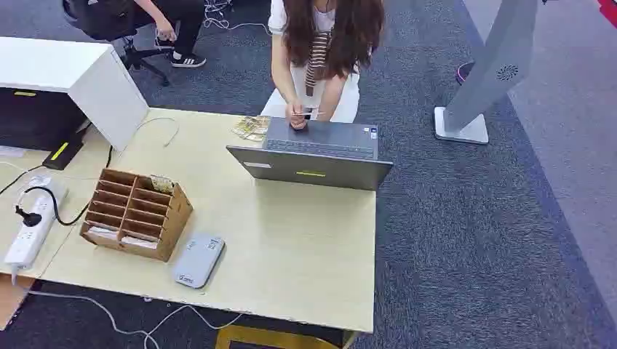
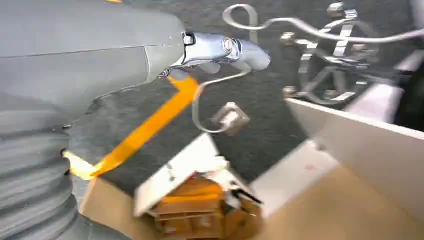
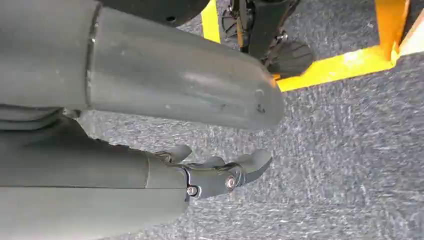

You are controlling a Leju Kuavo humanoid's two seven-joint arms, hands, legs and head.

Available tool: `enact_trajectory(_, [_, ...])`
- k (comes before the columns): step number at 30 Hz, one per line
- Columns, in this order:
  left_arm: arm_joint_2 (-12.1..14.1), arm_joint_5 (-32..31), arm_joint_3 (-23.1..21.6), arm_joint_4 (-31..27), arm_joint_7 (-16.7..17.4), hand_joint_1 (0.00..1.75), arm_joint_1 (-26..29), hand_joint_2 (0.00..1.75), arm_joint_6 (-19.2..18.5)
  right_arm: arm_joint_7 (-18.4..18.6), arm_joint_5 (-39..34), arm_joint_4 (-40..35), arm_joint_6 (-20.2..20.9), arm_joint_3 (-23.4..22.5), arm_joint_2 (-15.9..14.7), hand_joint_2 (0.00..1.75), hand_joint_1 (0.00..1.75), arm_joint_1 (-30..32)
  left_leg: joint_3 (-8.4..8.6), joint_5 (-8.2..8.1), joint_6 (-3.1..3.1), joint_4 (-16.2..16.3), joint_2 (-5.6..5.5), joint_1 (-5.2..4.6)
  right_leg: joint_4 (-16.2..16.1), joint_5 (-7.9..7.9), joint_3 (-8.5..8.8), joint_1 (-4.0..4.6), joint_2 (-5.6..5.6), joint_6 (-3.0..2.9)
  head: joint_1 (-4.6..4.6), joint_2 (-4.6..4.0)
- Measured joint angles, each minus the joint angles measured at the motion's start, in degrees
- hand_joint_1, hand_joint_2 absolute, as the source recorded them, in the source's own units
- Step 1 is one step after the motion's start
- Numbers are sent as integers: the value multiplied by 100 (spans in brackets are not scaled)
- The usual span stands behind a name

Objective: Pass the card to the sensor for recognition and then transmit it.

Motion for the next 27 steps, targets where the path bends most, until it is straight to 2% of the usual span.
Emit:
enact_trajectory(3, [-68, 184, -186, -583, -85, 0, 194, 175, 50, 85, 57, 17, -79, -48, 20, 0, 0, -11, 1, 0, 0, 0, 0, 0, 0, 0, 0, 0, 0, 0, -2, 0])
enact_trajectory(4, [-98, 235, -265, -799, -120, 0, 260, 175, 63, 107, 74, 26, -107, -59, 24, 175, 0, -16, 1, 0, 0, 0, 0, 0, 0, 0, 0, 0, 0, 0, -2, -2])
enact_trajectory(15, [-297, 442, -1146, -2961, -640, 0, 849, 175, 194, 371, 360, 70, -317, -157, 105, 175, 0, -55, 3, 0, 0, 0, 0, 0, 0, 0, 0, 0, 0, 0, -2, 0])
enact_trajectory(20, [-204, -106, -1621, -3646, -833, 0, 892, 175, 443, 485, 552, 90, -369, -159, 118, 175, 0, -74, 4, 0, 0, 0, 0, 0, 0, 1, 0, 0, 1, 0, -2, 0])
enact_trajectory(27, [215, -1231, -2294, -3964, -676, 0, 652, 175, 991, 605, 784, 96, -361, -159, 118, 175, 0, -103, 6, 1, 0, 1, 1, 0, 0, 1, 1, 0, 1, 0, -2, 0])
